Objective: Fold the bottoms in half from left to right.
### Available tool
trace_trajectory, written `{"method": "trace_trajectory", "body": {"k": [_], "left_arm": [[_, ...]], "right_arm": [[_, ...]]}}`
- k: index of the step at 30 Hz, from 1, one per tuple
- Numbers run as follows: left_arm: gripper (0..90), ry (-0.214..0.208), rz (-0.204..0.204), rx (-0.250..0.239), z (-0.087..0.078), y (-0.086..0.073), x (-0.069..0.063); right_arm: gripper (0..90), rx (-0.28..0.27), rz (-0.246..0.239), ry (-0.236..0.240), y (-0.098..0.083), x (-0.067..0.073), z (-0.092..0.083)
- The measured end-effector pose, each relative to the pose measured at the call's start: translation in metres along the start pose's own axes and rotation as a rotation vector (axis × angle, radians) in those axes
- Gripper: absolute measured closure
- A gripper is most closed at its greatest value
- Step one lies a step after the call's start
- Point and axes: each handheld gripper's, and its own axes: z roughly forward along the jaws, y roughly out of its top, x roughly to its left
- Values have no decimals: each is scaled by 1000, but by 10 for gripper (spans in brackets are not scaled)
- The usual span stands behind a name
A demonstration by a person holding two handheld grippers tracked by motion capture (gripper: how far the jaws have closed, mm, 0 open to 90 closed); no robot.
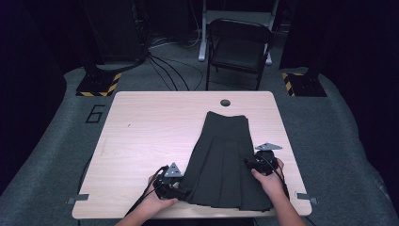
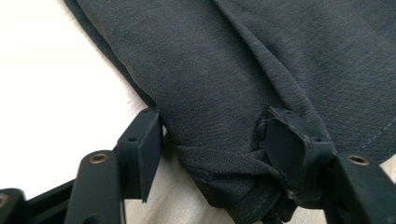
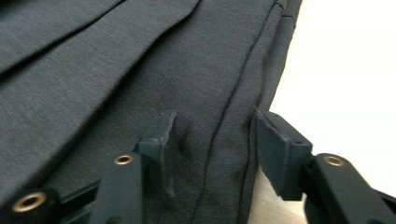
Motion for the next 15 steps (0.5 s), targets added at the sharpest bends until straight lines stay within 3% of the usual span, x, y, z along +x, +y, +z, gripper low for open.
{"method": "trace_trajectory", "body": {"k": [1,2,8,15], "left_arm": [[390,2,6,-1,0,0,0],[397,3,3,3,0,0,-1],[476,2,-8,-1,2,2,-4],[581,-10,-31,12,3,6,-8]], "right_arm": [[510,-6,18,0,0,2,0],[529,-3,-2,0,0,2,0],[625,-5,2,9,1,5,0],[743,3,-35,-3,3,9,-1]]}}
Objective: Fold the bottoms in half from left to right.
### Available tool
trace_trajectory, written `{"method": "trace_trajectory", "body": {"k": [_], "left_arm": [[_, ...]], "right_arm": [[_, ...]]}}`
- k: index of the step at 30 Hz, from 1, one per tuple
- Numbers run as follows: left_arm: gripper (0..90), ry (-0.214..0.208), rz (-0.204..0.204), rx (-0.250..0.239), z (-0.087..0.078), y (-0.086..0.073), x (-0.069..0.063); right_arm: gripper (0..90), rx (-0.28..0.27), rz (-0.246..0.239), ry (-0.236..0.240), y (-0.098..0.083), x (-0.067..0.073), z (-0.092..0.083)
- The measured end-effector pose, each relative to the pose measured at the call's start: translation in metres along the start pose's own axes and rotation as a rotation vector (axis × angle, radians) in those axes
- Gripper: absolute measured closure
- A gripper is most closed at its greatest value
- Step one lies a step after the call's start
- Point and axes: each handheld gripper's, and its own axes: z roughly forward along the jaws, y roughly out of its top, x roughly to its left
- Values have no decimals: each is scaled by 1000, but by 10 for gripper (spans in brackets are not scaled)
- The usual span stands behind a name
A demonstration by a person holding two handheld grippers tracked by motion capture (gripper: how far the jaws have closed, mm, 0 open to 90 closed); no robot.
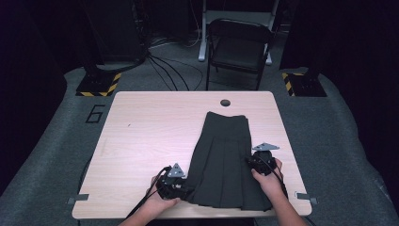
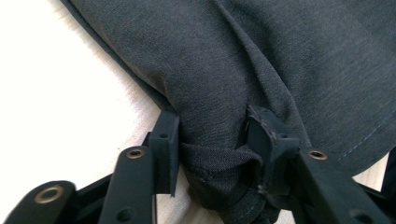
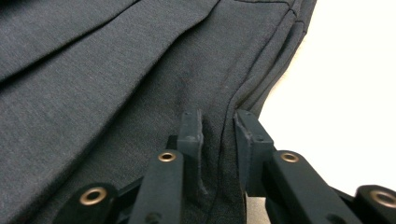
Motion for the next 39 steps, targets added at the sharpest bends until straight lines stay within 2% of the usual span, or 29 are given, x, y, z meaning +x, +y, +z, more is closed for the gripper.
{"method": "trace_trajectory", "body": {"k": [3,7,8,13,16,17,21,22,24,29,34,37,39], "left_arm": [[628,7,16,-10,0,1,-1],[694,14,9,-34,-2,2,-2],[701,7,3,-40,-2,2,-2],[726,30,25,-58,-8,4,-3],[730,38,28,-66,-13,6,-3],[732,47,33,-76,-21,7,-3],[734,60,28,-89,-36,7,-3],[735,66,22,-99,-40,6,-4],[735,84,32,-97,-53,5,-3],[736,123,46,-106,-82,-2,-3],[735,166,47,-95,-105,-18,-1],[735,192,19,-93,-115,-30,6],[733,179,-9,-76,-119,-35,11]], "right_arm": [[772,-6,-2,-4,1,0,0],[818,-34,-24,-27,4,3,-5],[819,-40,-37,-31,5,3,-6],[822,-85,-72,-42,9,6,-12],[823,-108,-60,-37,12,7,-16],[823,-121,-60,-32,14,8,-17],[822,-134,-53,-12,20,13,-18],[822,-139,-45,-5,22,16,-18],[822,-150,-62,9,29,23,-18],[822,-185,-151,34,47,48,-17],[822,-202,-151,81,59,69,-16],[822,-210,-157,102,64,82,-18],[821,-204,-149,113,65,89,-18]]}}
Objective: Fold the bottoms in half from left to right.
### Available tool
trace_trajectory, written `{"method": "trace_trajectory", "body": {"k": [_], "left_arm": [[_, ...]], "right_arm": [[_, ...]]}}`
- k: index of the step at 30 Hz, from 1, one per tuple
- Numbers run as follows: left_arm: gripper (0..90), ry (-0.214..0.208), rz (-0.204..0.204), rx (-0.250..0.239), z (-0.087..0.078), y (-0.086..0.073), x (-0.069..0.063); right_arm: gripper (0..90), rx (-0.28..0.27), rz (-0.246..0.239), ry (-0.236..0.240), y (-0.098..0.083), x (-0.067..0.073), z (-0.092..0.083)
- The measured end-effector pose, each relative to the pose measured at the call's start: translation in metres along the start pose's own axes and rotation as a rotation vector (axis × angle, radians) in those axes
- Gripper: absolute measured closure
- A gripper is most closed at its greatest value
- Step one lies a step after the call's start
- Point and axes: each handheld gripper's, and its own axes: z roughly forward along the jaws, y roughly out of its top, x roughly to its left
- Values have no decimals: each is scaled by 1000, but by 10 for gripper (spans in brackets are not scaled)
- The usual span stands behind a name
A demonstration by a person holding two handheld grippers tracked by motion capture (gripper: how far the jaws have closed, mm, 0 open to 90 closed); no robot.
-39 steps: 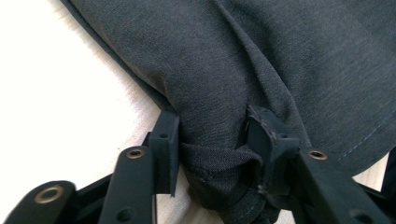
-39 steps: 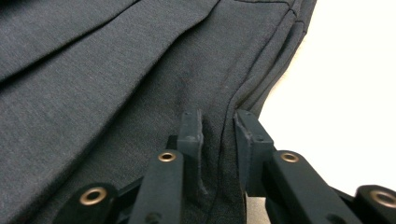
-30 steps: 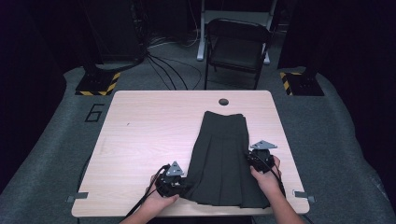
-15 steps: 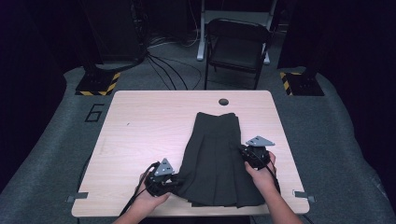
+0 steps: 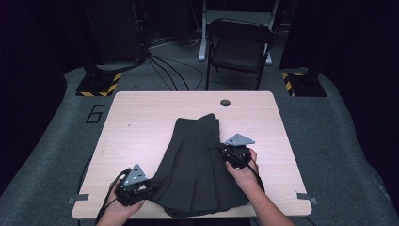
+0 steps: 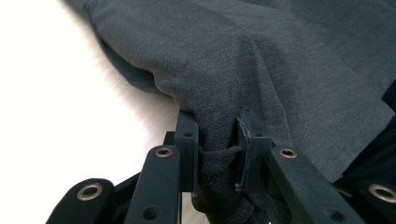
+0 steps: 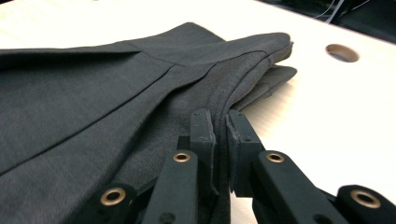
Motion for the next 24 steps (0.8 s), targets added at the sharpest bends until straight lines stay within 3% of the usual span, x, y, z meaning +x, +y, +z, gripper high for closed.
{"method": "trace_trajectory", "body": {"k": [4,9,13,15,20,24], "left_arm": [[729,-20,-34,16,1,-11,4],[715,-65,-47,64,12,-18,-2],[684,-100,-64,79,19,-22,2],[650,-111,-83,92,21,-26,4],[577,-124,-123,68,20,-28,7],[548,-113,-106,64,16,-29,2]], "right_arm": [[815,47,2,16,-7,4,6],[801,154,39,41,-25,-6,17],[781,236,36,47,-36,-10,27],[757,271,9,40,-40,-8,31],[659,268,5,23,-40,-5,30],[614,253,26,29,-38,-7,26]]}}
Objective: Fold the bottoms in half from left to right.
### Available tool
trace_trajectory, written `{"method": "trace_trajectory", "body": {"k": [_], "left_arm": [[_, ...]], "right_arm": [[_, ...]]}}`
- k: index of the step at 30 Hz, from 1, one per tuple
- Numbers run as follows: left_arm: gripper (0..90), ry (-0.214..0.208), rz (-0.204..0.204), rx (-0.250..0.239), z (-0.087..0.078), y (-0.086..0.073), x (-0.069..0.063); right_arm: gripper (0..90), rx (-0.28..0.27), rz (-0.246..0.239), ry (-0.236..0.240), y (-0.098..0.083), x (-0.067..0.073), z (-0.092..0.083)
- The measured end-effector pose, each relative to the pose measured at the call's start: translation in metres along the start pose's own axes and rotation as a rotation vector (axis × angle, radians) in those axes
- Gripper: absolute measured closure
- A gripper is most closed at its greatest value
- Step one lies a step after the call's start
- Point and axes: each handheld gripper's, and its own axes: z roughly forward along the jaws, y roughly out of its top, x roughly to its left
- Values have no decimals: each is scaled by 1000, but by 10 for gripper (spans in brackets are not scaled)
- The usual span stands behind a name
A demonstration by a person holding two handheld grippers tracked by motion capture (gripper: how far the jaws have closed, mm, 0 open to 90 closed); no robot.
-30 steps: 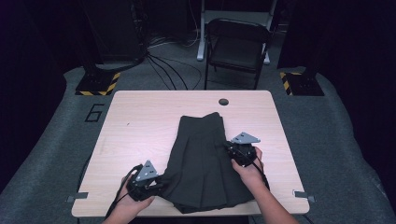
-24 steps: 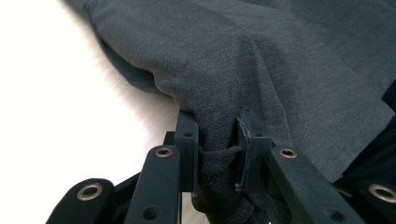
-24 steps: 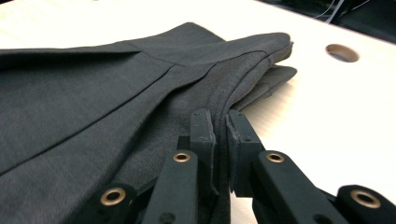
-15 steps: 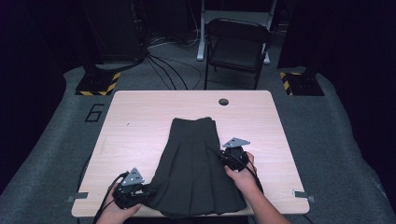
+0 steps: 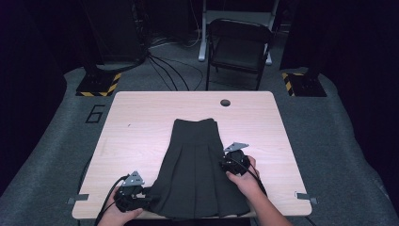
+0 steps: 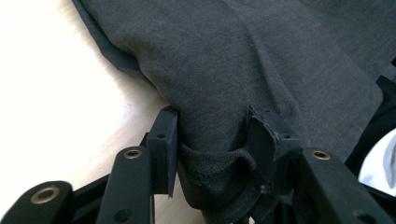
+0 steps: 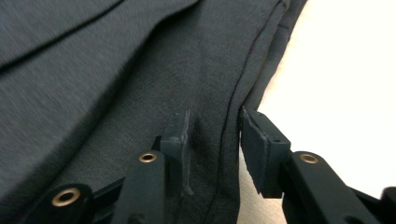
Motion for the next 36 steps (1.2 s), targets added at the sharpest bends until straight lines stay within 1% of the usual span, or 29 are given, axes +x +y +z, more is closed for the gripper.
{"method": "trace_trajectory", "body": {"k": [1,2,5,6,7,9,10,11,13,15,16,17,18,19,20,21,22,23,26,27,29,31,33,36], "left_arm": [[545,-4,-5,5,0,-1,-1],[541,7,10,7,0,-1,-1],[523,20,-3,-4,-4,-4,-4],[517,20,3,-3,-6,-4,-4],[510,23,-16,-19,-8,-5,-5],[499,20,-20,-25,-10,-7,-6],[496,26,-14,-25,-11,-7,-6],[495,27,-10,-24,-13,-8,-7],[494,23,-27,-36,-14,-9,-10],[493,28,-14,-34,-15,-10,-10],[491,27,-17,-33,-15,-10,-11],[490,31,-15,-30,-16,-11,-11],[490,30,-13,-27,-16,-11,-11],[490,29,-10,-25,-17,-12,-11],[491,27,-21,-32,-17,-12,-12],[491,28,-16,-27,-18,-13,-11],[493,25,-32,-31,-18,-13,-12],[496,25,-22,-24,-19,-13,-11],[542,32,-14,-14,-16,-13,-12],[562,36,-2,-5,-15,-12,-11],[642,55,21,23,-11,-12,-11],[688,55,0,29,-10,-12,-10],[727,44,-20,33,-9,-12,-9],[778,52,-13,35,-8,-10,-9]], "right_arm": [[611,-7,-1,1,1,-1,-1],[609,-15,8,-3,1,-1,-3],[599,-40,14,-1,1,-3,-6],[593,-38,37,-3,1,-3,-9],[591,-48,22,-5,2,-5,-9],[581,-66,42,-15,2,-5,-11],[577,-69,48,-17,2,-5,-12],[574,-76,37,-12,2,-6,-12],[565,-90,22,-9,1,-8,-13],[557,-104,21,-9,2,-6,-13],[555,-104,20,-5,2,-6,-13],[552,-117,6,-4,2,-5,-13],[550,-122,6,-2,3,-4,-14],[545,-138,-2,4,4,-2,-15],[541,-145,1,12,5,0,-15],[537,-158,-13,18,6,2,-16],[531,-163,-10,28,7,4,-16],[522,-165,-18,42,9,7,-16],[510,-161,-31,69,10,12,-12],[508,-154,-38,77,11,14,-10],[504,-147,-39,89,11,17,-7],[502,-136,-57,100,11,20,-3],[499,-128,-75,102,11,21,0],[498,-117,-85,107,10,23,2]]}}
